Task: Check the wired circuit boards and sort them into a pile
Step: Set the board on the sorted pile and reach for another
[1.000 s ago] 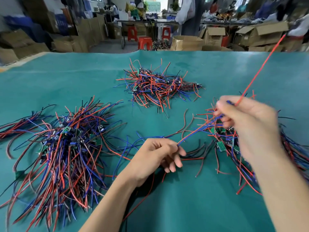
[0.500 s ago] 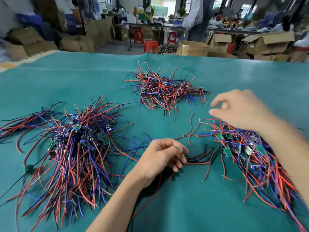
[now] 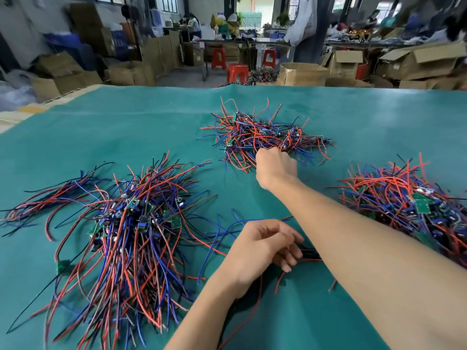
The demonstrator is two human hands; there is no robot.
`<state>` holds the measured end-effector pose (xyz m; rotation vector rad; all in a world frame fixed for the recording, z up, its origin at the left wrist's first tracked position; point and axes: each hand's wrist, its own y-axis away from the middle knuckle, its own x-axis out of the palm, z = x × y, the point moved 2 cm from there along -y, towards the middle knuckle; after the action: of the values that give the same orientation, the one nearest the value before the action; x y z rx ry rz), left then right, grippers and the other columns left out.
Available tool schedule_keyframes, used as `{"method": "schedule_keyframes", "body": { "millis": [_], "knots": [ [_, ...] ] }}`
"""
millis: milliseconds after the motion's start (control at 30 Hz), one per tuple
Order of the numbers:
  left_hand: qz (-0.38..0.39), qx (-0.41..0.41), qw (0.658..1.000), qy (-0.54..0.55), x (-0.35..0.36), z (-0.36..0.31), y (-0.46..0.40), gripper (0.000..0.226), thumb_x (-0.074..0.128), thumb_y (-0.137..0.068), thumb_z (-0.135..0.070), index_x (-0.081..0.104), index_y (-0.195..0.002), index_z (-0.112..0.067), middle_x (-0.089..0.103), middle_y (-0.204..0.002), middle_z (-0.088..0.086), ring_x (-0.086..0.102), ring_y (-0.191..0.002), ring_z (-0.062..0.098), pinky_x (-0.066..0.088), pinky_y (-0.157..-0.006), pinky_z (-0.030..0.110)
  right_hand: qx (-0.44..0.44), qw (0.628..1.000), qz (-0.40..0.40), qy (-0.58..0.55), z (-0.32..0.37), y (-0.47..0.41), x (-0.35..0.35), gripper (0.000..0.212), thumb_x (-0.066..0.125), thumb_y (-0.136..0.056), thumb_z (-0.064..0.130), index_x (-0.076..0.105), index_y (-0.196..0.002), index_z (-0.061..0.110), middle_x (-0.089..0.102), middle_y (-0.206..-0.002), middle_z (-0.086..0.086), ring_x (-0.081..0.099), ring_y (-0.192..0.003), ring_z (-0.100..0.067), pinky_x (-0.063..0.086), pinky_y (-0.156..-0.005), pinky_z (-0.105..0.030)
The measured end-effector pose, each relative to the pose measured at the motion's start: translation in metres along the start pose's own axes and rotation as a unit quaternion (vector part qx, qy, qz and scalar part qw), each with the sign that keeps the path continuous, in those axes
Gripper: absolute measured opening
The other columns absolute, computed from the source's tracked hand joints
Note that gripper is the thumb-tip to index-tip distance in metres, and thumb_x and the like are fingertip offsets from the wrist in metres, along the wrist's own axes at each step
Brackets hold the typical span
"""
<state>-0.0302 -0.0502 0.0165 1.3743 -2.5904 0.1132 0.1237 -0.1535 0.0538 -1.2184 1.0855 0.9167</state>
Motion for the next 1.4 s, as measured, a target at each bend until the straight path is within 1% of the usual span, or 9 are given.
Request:
{"method": "schedule_keyframes", "body": {
  "millis": [233, 333, 433, 567, 767, 900, 1000, 1233, 1400],
  "knots": [
    [-0.01, -0.007, 1.0, 0.013, -0.001, -0.002, 0.0, 0.018, 0.048, -0.095, 0.006, 0.065, -0.098, 0.003, 0.065, -0.075, 0.016, 0.057, -0.058, 0.017, 0.05, -0.054, 0.022, 0.083, 0.977, 0.086, -0.177, -0.009, 0.0, -0.007, 0.012, 0.059, -0.084, 0.018, 0.052, -0.094, 0.014, 0.061, -0.111, -0.013, 0.062, -0.104, -0.036, 0.045, -0.075, -0.035],
    [-0.05, -0.016, 0.996, 0.074, -0.002, 0.0, -0.003, 0.019, 0.043, -0.098, 0.006, 0.055, -0.113, 0.005, 0.068, -0.08, 0.023, 0.062, -0.058, 0.022, 0.054, -0.056, 0.026, 0.092, 0.927, 0.131, -0.338, -0.023, 0.027, -0.033, 0.015, 0.068, -0.068, 0.024, 0.067, -0.073, 0.01, 0.07, -0.078, -0.008, 0.058, -0.06, -0.023, 0.038, -0.051, -0.023],
    [-0.11, -0.022, 0.978, 0.176, -0.004, 0.001, -0.007, 0.018, 0.038, -0.106, -0.01, 0.047, -0.119, -0.001, 0.071, -0.089, 0.03, 0.07, -0.065, 0.031, 0.059, -0.06, 0.031, 0.09, 0.858, 0.114, -0.493, -0.042, 0.078, -0.053, 0.015, 0.065, -0.057, 0.027, 0.064, -0.054, 0.013, 0.049, -0.05, -0.004, 0.033, -0.036, -0.014, 0.019, -0.035, -0.014],
    [-0.162, -0.019, 0.952, 0.26, -0.009, 0.002, -0.011, 0.037, 0.035, -0.108, -0.032, 0.046, -0.121, 0.001, 0.073, -0.094, 0.026, 0.072, -0.072, 0.03, 0.06, -0.064, 0.033, 0.013, 0.82, 0.196, -0.537, -0.054, 0.144, -0.061, 0.014, 0.064, -0.064, 0.021, 0.064, -0.052, 0.014, 0.044, -0.046, -0.002, 0.034, -0.039, -0.01, 0.022, -0.037, -0.013],
    [-0.141, -0.017, 0.97, 0.199, -0.012, 0.004, -0.008, 0.028, 0.044, -0.105, -0.02, 0.059, -0.11, 0.003, 0.073, -0.084, 0.015, 0.068, -0.068, 0.02, 0.057, -0.062, 0.027, -0.099, 0.779, 0.367, -0.499, -0.051, 0.172, -0.045, 0.012, 0.071, -0.068, 0.023, 0.071, -0.058, 0.016, 0.058, -0.054, -0.002, 0.049, -0.049, -0.008, 0.033, -0.044, -0.018],
    [-0.112, 0.0, 0.986, 0.121, -0.01, 0.004, -0.007, 0.022, 0.046, -0.104, -0.011, 0.062, -0.111, 0.002, 0.06, -0.069, 0.005, 0.053, -0.055, 0.013, 0.047, -0.055, 0.021, 0.001, 0.82, 0.211, -0.532, -0.066, 0.159, -0.033, 0.031, 0.077, -0.084, 0.035, 0.071, -0.06, 0.016, 0.05, -0.049, 0.001, 0.042, -0.047, -0.013, 0.031, -0.043, -0.018],
    [-0.064, 0.006, 0.996, 0.065, -0.006, 0.003, -0.005, 0.025, 0.045, -0.104, -0.012, 0.069, -0.107, -0.006, 0.055, -0.065, 0.003, 0.046, -0.053, 0.013, 0.04, -0.052, 0.019, 0.083, 0.778, 0.082, -0.617, -0.076, 0.152, -0.029, 0.026, 0.075, -0.09, 0.036, 0.072, -0.069, 0.02, 0.055, -0.057, 0.004, 0.045, -0.049, -0.01, 0.031, -0.04, -0.013],
    [0.006, 0.002, 1.0, 0.018, 0.0, -0.001, -0.001, 0.019, 0.049, -0.086, -0.017, 0.066, -0.08, -0.012, 0.047, -0.056, 0.006, 0.036, -0.047, 0.017, 0.031, -0.048, 0.025, 0.107, 0.691, 0.116, -0.705, -0.071, 0.153, -0.023, 0.006, 0.076, -0.087, 0.017, 0.08, -0.088, 0.012, 0.068, -0.073, 0.0, 0.063, -0.057, -0.01, 0.015, -0.043, -0.021],
    [0.005, -0.008, 0.999, 0.035, -0.003, 0.0, -0.001, 0.029, 0.048, -0.085, -0.032, 0.058, -0.087, -0.005, 0.055, -0.066, 0.009, 0.046, -0.054, 0.019, 0.04, -0.053, 0.026, 0.077, 0.714, 0.127, -0.684, -0.071, 0.153, -0.022, 0.008, 0.075, -0.088, 0.015, 0.078, -0.082, 0.01, 0.06, -0.068, -0.005, 0.046, -0.059, -0.011, 0.02, -0.046, -0.027]
  ]
}}
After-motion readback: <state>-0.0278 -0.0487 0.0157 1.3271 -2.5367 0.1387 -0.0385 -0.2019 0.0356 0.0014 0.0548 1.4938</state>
